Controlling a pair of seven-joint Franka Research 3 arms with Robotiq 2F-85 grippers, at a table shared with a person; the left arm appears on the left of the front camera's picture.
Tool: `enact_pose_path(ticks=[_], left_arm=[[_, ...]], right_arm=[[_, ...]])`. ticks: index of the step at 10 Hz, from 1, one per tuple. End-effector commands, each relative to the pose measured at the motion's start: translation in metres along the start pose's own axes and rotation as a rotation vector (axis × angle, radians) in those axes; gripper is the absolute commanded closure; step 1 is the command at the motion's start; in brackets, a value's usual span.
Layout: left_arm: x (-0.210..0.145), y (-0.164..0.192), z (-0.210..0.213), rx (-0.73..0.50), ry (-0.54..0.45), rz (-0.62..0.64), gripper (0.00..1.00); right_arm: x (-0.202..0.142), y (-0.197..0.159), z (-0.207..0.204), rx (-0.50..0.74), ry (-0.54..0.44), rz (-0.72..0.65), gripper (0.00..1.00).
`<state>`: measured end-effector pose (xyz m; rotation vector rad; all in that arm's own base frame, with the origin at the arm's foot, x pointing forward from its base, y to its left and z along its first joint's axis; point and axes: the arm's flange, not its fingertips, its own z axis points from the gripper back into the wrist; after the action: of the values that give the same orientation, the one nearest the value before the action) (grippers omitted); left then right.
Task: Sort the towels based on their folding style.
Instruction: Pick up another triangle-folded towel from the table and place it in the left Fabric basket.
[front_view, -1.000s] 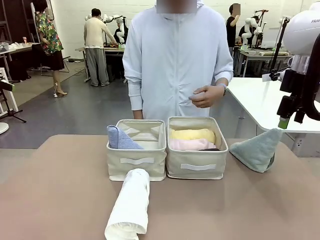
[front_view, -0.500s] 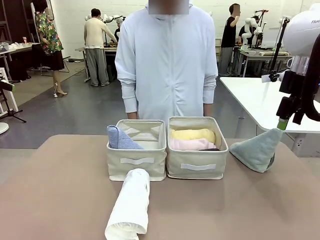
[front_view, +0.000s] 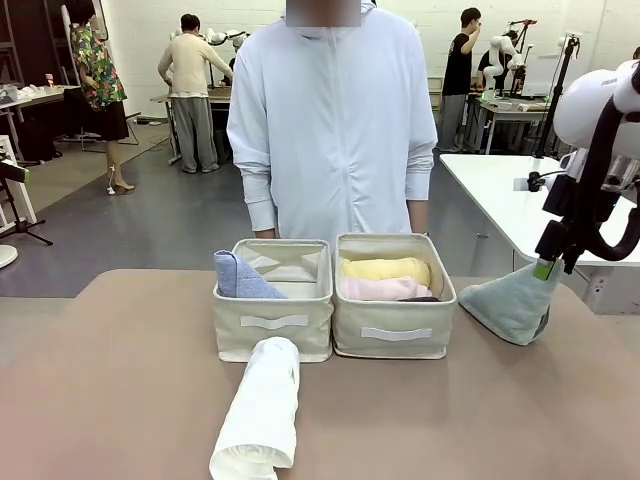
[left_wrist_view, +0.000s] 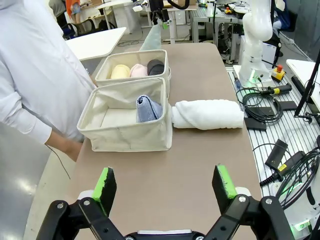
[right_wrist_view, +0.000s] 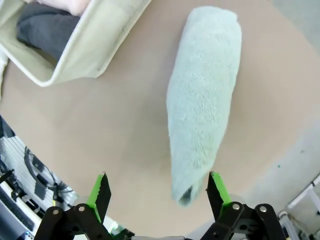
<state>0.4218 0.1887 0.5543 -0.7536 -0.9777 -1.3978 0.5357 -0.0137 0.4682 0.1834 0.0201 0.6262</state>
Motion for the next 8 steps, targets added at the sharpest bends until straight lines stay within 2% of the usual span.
enact_pose_path(ticks=[1, 5, 6, 7, 8], left_arm=[[0.001, 0.001, 0.001, 0.013, -0.006, -0.009, 0.0], [0.001, 0.001, 0.001, 0.013, -0.006, -0.009, 0.0], [0.001, 0.001, 0.001, 0.013, -0.006, -0.009, 0.0], [0.001, 0.001, 0.001, 0.013, -0.006, -0.009, 0.0], [0.001, 0.001, 0.001, 0.013, -0.006, -0.009, 0.0]], right_arm=[[0.014, -0.01, -0.009, 0.023, 0.019, 0.005, 0.0], [0.028, -0.024, -0.025, 0.013, 0.038, 0.003, 0.0], [0.027, -0.026, -0.024, 0.01, 0.036, -0.003, 0.59], [0.026, -0.027, -0.023, 0.015, 0.038, -0.016, 0.6], [0.026, -0.027, -0.023, 0.026, 0.036, -0.027, 1.0]])
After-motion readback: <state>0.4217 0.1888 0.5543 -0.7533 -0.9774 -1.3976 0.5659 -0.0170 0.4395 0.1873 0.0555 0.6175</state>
